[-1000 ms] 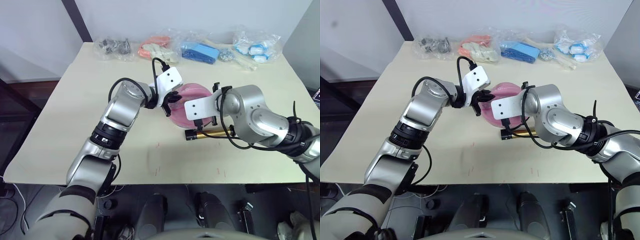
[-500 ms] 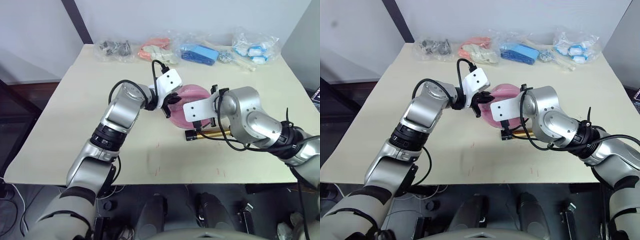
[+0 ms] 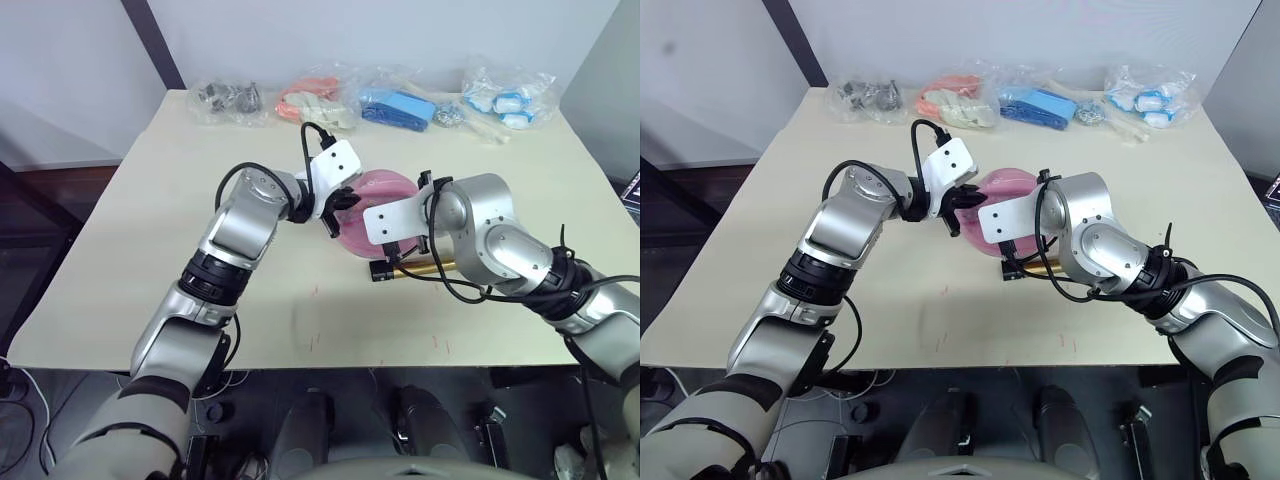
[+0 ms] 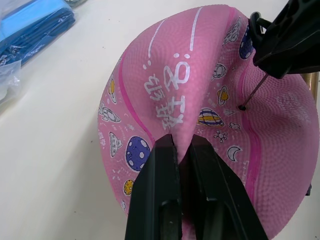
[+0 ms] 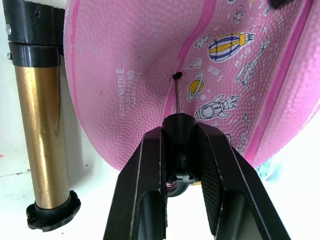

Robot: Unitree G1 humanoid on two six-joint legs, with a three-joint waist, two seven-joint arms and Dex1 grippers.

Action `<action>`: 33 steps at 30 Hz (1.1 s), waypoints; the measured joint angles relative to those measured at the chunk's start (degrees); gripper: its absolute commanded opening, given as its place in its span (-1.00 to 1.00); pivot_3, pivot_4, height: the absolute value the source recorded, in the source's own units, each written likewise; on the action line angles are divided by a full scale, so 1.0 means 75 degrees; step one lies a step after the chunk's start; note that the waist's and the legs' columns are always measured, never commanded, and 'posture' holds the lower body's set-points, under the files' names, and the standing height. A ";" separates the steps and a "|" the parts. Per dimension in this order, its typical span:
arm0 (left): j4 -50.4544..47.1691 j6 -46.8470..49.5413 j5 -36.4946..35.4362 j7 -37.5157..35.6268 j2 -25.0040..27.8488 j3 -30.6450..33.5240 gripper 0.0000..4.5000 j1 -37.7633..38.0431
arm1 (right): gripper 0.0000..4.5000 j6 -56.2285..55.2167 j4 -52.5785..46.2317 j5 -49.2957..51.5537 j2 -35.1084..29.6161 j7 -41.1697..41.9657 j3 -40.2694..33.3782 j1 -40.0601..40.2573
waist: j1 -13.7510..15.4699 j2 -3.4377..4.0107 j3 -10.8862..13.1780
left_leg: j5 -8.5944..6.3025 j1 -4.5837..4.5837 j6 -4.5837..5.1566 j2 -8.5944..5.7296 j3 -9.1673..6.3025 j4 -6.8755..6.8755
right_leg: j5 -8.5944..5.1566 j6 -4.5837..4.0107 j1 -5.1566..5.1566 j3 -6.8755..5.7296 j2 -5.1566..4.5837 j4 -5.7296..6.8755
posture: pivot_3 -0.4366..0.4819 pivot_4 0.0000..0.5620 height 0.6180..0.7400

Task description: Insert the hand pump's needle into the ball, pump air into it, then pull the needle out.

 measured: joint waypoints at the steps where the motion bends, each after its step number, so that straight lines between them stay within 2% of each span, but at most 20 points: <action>1: -0.0003 0.0000 0.0000 0.0001 0.0008 0.0007 -0.99 0.0010 | -0.85 -0.0009 0.0038 -0.0031 0.0044 0.0013 -0.0023 0.0008 | -0.0010 0.0000 0.0000 | 0.0000 0.0002 0.0000 0.0000 0.0000 0.0000 | 0.0000 0.0000 0.0001 0.0000 0.0000 0.0000 | -0.05 -0.47 1.00; 15: -0.0087 -0.0001 0.0012 0.0029 0.0090 0.0079 -0.99 0.0137 | -0.85 -0.0249 0.0430 -0.0394 0.0657 0.0232 -0.0463 0.0232 | -0.0130 -0.0001 -0.0005 | 0.0002 0.0019 -0.0003 0.0000 -0.0005 0.0000 | 0.0000 0.0000 0.0020 -0.0001 0.0001 0.0002 | -0.05 -0.47 1.00; 23: -0.0177 -0.0007 0.0011 0.0035 0.0089 0.0155 -0.99 0.0266 | -0.85 0.0204 0.0863 -0.0382 0.1232 0.0432 -0.0887 0.0313 | -0.0148 -0.0002 -0.0009 | 0.0002 0.0033 -0.0004 0.0001 -0.0007 0.0000 | 0.0000 0.0000 0.0033 0.0000 0.0003 0.0002 | -0.05 -0.47 1.00; 29: -0.0181 0.0008 0.0012 0.0040 0.0069 0.0156 -0.99 0.0332 | -0.85 0.0202 0.1136 -0.0380 0.1441 0.0474 -0.1002 0.0291 | -0.0167 -0.0002 -0.0008 | 0.0001 0.0123 -0.0004 0.0002 -0.0002 -0.0030 | -0.0005 0.0000 0.0115 0.0005 0.0005 -0.0010 | -0.05 -0.47 1.00; 33: -0.0312 0.0032 0.0012 0.0067 0.0074 0.0185 -0.99 0.0432 | -0.85 0.0433 0.1355 -0.0291 0.1673 0.0535 -0.1207 0.0272 | -0.0177 -0.0002 -0.0008 | 0.0001 0.0133 -0.0004 0.0007 -0.0004 -0.0030 | -0.0005 0.0001 0.0120 0.0007 0.0012 -0.0009 | -0.05 -0.47 1.00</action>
